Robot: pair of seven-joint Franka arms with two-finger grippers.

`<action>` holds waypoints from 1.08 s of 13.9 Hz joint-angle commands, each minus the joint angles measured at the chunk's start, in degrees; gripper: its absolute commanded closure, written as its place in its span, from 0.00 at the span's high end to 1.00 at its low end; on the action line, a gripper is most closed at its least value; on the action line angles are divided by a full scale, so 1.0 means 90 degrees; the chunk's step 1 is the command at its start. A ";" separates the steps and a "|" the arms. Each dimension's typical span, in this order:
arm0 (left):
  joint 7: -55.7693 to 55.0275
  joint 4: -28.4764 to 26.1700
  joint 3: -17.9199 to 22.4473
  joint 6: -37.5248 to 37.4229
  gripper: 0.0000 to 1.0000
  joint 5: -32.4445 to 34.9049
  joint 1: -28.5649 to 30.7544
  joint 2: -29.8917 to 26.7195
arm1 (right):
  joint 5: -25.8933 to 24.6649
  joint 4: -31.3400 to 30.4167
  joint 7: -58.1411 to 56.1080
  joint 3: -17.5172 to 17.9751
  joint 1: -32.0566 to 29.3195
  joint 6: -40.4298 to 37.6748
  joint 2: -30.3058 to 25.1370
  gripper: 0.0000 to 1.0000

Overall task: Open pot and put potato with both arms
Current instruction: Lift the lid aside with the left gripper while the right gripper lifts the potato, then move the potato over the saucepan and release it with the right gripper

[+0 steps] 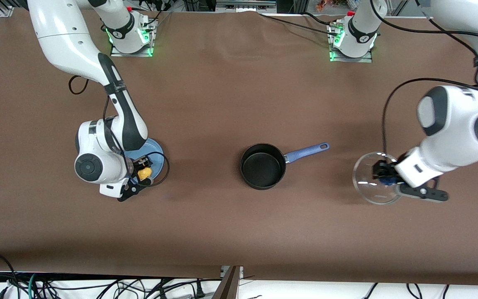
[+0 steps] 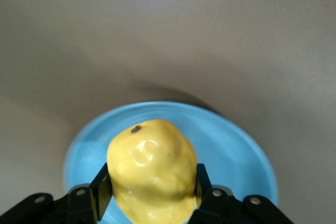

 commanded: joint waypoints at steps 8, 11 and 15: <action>0.3188 -0.1424 0.0389 0.1631 0.50 -0.0573 0.0922 0.0599 | 0.1225 0.0889 0.5511 0.0760 0.1466 0.0700 0.0135 0.10; 0.3649 -0.1513 0.0389 0.1839 0.50 -0.0993 0.1069 0.0814 | 0.1490 0.1336 0.6947 0.0750 0.2218 0.2048 0.0613 0.12; 0.3669 -0.1513 0.0379 0.1975 0.57 -0.1053 0.1147 0.0990 | 0.1451 0.1563 0.7615 0.0740 0.2660 0.3203 0.1034 0.33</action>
